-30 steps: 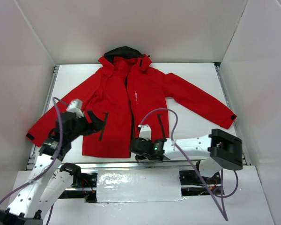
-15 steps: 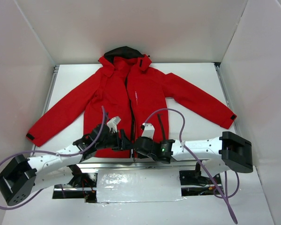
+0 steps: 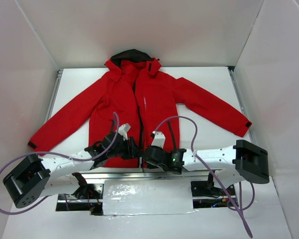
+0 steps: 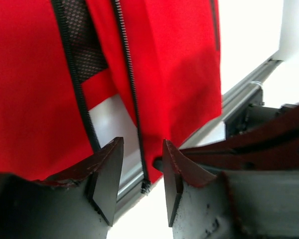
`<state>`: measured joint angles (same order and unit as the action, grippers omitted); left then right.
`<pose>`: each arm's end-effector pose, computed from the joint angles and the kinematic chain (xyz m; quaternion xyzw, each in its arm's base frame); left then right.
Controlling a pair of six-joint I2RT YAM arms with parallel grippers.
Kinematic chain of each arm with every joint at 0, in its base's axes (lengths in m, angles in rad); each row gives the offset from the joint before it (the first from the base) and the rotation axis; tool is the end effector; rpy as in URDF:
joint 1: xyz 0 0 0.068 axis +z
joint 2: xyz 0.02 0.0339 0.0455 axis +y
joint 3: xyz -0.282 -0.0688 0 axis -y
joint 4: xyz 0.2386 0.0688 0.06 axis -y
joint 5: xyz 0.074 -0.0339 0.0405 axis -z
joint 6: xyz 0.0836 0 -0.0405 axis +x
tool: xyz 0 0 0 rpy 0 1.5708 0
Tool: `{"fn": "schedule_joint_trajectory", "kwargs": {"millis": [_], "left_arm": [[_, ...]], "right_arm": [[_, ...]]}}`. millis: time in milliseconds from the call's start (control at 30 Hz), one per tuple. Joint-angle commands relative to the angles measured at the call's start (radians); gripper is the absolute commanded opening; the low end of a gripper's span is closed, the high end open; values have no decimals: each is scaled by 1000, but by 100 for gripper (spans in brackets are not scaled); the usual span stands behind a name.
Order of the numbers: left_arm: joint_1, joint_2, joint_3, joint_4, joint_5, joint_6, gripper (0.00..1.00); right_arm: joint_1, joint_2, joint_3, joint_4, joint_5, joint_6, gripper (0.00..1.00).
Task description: Zip up the jacket
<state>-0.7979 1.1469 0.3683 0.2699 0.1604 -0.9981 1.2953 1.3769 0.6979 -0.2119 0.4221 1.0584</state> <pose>0.1669 -0.1902 0.1695 -0.0455 0.8593 -0.4379 0.2606 0.1101 0.2635 0.1702 -0.0396 0.9236 0.2253 0.3075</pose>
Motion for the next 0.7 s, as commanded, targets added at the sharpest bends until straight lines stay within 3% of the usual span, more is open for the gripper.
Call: {"fn": "schedule_joint_trajectory", "kwargs": {"millis": [0,400,667], "left_arm": [[-6,46,44,69,-16,12,48],[-6,134,11,222,59,-8,51],[-6,162,-26,261,57,-16,38]], "right_arm": [[-1,-32,-14,49,18,15,0],[-2,-36,-14,45,38,8,0],[-10,-44,-12,32,44,9,0]]}}
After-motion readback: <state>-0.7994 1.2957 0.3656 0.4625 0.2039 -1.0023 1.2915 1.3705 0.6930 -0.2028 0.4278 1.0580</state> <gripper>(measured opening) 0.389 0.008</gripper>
